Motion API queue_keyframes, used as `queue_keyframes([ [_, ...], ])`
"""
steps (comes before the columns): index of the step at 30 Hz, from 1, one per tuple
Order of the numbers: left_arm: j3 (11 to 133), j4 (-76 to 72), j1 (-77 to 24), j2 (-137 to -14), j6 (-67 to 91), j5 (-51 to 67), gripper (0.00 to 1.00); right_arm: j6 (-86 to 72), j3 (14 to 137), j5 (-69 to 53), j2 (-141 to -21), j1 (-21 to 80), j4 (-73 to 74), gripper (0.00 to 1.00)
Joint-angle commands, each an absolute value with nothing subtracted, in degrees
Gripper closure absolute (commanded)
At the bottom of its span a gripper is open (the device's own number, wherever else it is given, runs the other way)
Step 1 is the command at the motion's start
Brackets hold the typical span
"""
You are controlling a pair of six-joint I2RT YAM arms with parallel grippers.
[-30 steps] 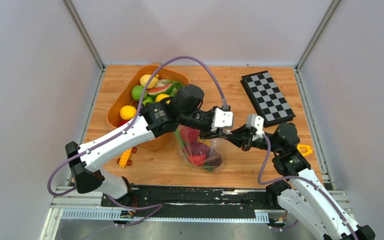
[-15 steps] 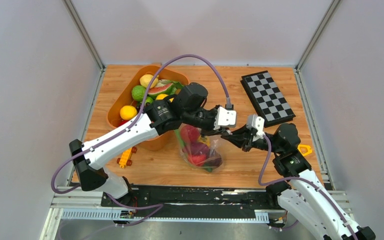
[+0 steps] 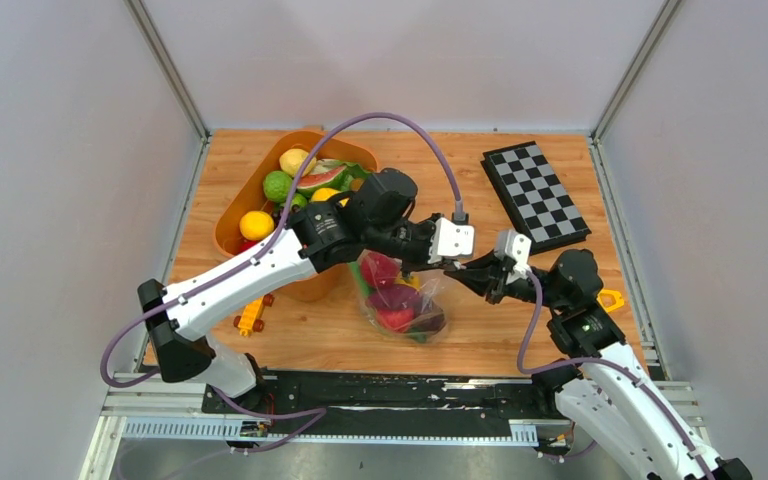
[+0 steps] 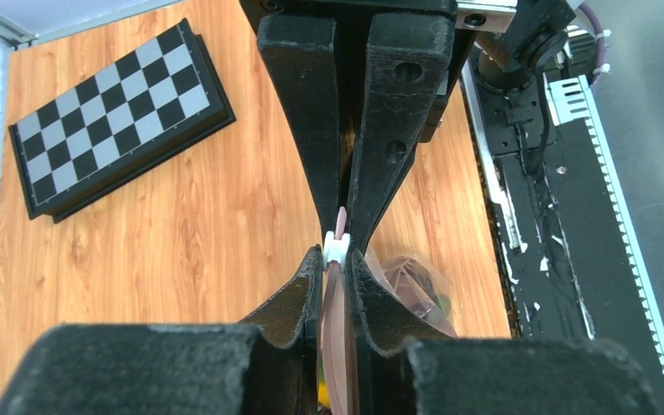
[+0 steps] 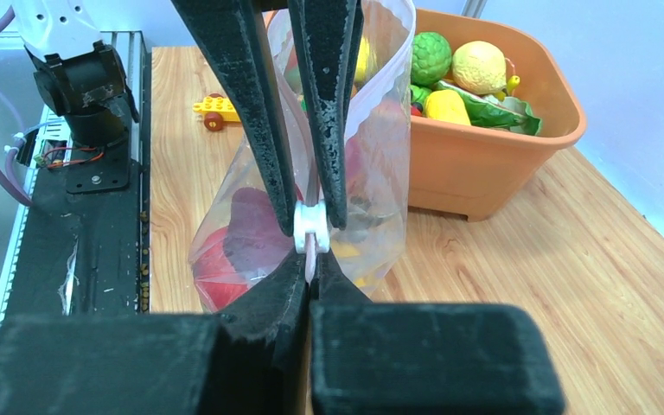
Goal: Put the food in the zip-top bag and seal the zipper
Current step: Zip the zipper food storage bag at the center of the board.
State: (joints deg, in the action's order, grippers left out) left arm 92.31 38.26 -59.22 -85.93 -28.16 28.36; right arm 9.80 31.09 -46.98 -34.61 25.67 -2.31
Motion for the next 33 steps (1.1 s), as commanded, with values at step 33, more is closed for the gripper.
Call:
queue_keyframes([
  [33, 84.04, 35.13, -56.69, -71.27, -24.69, 17.83, 0.96, 7.41, 33.4, -48.78, -34.14, 25.49, -6.52, 0.74],
])
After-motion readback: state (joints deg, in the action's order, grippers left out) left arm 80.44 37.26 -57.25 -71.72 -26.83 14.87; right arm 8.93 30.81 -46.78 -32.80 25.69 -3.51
